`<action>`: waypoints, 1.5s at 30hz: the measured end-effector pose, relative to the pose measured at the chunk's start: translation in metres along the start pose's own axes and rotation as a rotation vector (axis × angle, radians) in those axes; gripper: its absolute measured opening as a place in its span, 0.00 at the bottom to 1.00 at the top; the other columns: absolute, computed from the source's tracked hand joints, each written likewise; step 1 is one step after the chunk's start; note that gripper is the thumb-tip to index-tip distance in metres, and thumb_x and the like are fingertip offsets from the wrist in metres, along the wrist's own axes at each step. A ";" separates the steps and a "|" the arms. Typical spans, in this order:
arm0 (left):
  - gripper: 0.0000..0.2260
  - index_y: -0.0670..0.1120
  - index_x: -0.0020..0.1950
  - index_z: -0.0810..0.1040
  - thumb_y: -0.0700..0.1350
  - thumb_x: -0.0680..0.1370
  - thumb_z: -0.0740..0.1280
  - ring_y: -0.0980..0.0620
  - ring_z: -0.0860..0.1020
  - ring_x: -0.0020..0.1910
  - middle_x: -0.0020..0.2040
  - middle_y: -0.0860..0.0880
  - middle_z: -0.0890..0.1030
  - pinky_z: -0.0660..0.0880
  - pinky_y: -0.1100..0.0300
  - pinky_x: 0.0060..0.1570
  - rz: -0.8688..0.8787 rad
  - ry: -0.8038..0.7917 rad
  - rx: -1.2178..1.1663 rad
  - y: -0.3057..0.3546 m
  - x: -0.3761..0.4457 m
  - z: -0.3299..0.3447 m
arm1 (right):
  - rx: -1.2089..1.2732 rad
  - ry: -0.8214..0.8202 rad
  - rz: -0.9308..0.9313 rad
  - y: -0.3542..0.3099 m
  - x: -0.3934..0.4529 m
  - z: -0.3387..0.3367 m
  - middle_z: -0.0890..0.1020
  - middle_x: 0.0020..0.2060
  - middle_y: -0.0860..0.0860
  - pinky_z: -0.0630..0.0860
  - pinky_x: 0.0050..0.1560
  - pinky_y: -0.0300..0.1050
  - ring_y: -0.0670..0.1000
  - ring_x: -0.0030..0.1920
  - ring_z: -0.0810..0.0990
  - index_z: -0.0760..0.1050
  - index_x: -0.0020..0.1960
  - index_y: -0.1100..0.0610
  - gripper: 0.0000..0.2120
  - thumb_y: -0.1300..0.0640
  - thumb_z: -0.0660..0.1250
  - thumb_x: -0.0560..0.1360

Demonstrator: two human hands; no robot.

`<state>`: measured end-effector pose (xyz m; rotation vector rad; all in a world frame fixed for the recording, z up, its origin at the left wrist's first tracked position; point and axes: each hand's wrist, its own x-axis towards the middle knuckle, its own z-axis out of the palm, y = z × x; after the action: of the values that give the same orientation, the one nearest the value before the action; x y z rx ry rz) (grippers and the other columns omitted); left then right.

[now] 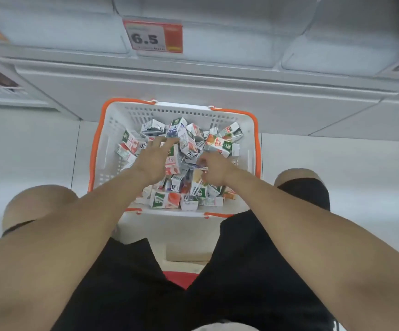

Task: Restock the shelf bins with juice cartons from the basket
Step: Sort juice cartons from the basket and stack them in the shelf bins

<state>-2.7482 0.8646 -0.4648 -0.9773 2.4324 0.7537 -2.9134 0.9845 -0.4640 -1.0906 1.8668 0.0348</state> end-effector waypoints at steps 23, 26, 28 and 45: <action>0.17 0.44 0.52 0.76 0.44 0.68 0.79 0.50 0.75 0.33 0.40 0.45 0.80 0.70 0.60 0.30 0.031 -0.045 -0.397 -0.003 -0.030 -0.061 | 0.188 0.370 -0.014 -0.017 -0.067 -0.028 0.82 0.35 0.52 0.79 0.34 0.45 0.54 0.36 0.84 0.76 0.40 0.59 0.13 0.59 0.80 0.65; 0.10 0.39 0.52 0.75 0.41 0.75 0.71 0.49 0.70 0.34 0.39 0.42 0.81 0.66 0.60 0.30 0.097 -0.147 -0.637 0.001 -0.056 -0.109 | 0.408 0.551 -0.155 -0.039 -0.108 -0.074 0.85 0.38 0.60 0.84 0.39 0.56 0.60 0.39 0.86 0.80 0.44 0.62 0.12 0.65 0.80 0.64; 0.01 0.42 0.48 0.73 0.38 0.78 0.65 0.51 0.69 0.35 0.37 0.46 0.81 0.63 0.62 0.30 0.141 -0.120 -0.764 0.007 -0.072 -0.132 | 0.485 0.710 -0.280 -0.052 -0.129 -0.097 0.85 0.42 0.59 0.84 0.41 0.56 0.60 0.41 0.86 0.79 0.48 0.63 0.16 0.65 0.81 0.63; 0.23 0.46 0.56 0.82 0.63 0.74 0.65 0.52 0.77 0.29 0.36 0.45 0.81 0.65 0.64 0.29 0.130 0.172 -1.192 0.018 -0.034 -0.155 | 0.604 0.851 -0.675 -0.092 -0.047 -0.095 0.82 0.54 0.44 0.79 0.55 0.38 0.39 0.55 0.80 0.76 0.52 0.52 0.21 0.64 0.81 0.64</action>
<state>-2.7646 0.7970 -0.3206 -1.2630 2.0492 2.3604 -2.9090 0.9189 -0.3404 -1.3228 1.8645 -1.4748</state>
